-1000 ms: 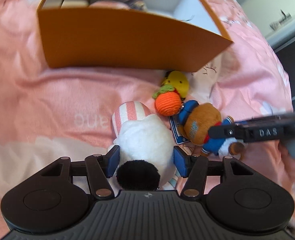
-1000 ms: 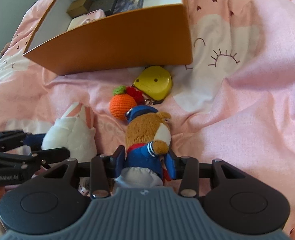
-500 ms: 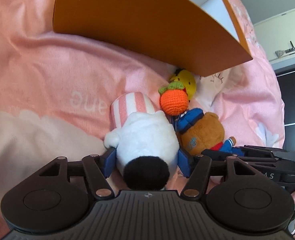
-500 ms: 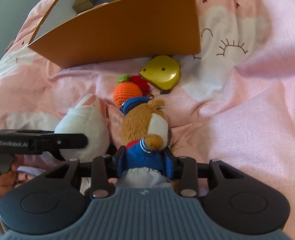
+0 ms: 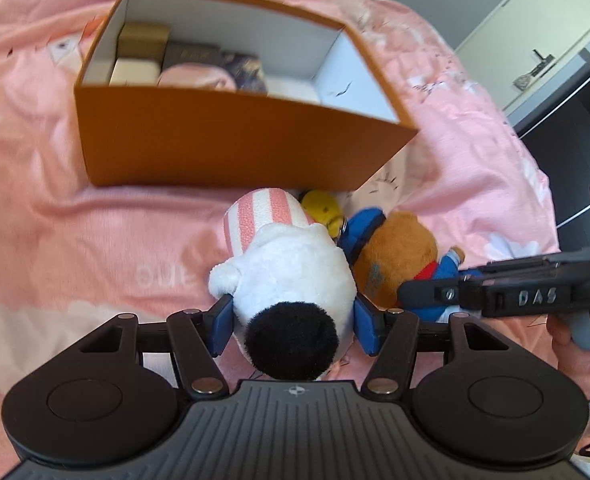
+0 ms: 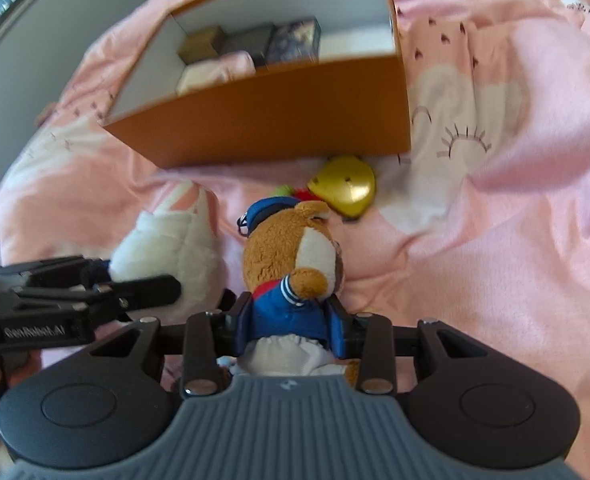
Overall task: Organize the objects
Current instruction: 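Lift the white plush with the left tool while the right tool lifts the brown bear plush, then lower the white plush and bear plush into the orange box with both tools, then open both tools and withdraw them from the box, then grasp the crocheted orange with the left tool while the right tool grasps the yellow tape measure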
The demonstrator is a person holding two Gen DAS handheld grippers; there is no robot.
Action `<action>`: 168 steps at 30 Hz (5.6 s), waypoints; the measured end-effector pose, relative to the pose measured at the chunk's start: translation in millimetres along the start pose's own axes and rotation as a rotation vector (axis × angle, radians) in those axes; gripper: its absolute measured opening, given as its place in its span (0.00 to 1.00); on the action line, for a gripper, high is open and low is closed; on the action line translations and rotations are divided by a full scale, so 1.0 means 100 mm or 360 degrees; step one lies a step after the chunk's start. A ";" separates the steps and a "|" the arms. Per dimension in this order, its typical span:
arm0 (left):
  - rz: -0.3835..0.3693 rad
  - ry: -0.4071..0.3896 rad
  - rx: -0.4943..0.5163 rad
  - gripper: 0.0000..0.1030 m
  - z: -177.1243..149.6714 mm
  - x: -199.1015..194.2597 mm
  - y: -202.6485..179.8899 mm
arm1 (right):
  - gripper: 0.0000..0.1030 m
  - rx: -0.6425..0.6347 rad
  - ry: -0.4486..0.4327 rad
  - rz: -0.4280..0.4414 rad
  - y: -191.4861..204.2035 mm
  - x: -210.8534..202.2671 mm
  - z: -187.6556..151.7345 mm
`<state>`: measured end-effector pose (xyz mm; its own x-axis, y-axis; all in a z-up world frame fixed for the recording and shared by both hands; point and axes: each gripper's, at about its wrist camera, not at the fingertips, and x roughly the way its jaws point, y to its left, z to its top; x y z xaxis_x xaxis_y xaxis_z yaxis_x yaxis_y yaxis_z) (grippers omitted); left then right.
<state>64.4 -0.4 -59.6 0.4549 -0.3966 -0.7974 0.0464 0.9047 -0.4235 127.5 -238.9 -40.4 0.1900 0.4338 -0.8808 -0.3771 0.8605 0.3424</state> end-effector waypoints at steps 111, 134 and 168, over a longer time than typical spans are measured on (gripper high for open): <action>-0.0241 0.0102 0.0047 0.43 1.54 1.09 0.23 | 0.08 -0.0510 0.0044 -0.0337 0.00 0.84 1.79; -0.0182 -0.0214 0.0324 0.60 1.30 0.37 -0.12 | 0.29 -0.0437 -0.0317 -0.0245 0.13 0.04 1.29; 0.0023 0.0108 0.0119 0.53 0.37 1.10 -0.06 | 0.51 0.0001 -0.0501 -0.0412 -0.25 0.48 0.05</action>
<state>147.5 -44.0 -128.8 0.3949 -0.3905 -0.8316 0.1078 0.9186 -0.3802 150.3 -238.5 -89.5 0.5470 0.2630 -0.7948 -0.2799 0.9522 0.1225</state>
